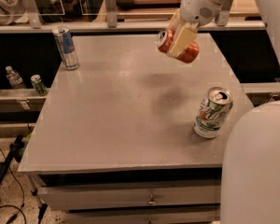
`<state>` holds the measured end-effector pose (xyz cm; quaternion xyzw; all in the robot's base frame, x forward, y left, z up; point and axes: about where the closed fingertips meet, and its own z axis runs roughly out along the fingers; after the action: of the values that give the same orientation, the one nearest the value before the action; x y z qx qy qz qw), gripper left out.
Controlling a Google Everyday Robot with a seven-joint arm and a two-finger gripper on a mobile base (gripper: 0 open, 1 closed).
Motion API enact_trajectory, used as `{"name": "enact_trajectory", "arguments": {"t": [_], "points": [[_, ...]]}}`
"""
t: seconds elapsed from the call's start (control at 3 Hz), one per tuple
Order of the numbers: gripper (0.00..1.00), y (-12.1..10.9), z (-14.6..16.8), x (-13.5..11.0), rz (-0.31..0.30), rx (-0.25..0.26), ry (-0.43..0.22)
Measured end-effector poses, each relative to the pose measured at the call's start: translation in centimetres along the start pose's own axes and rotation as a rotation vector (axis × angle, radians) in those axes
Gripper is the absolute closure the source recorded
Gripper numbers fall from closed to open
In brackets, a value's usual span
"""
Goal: Place coke can upright
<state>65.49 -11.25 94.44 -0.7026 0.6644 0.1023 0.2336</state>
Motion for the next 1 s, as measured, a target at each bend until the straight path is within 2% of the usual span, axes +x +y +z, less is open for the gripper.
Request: {"name": "enact_trajectory", "arguments": {"t": [0.33, 1.0], "points": [[1.0, 0.5, -0.9, -0.3, 0.047, 0.0, -0.075], [1.0, 1.9, -0.6, 0.4, 0.145, -0.053, -0.207]]}}
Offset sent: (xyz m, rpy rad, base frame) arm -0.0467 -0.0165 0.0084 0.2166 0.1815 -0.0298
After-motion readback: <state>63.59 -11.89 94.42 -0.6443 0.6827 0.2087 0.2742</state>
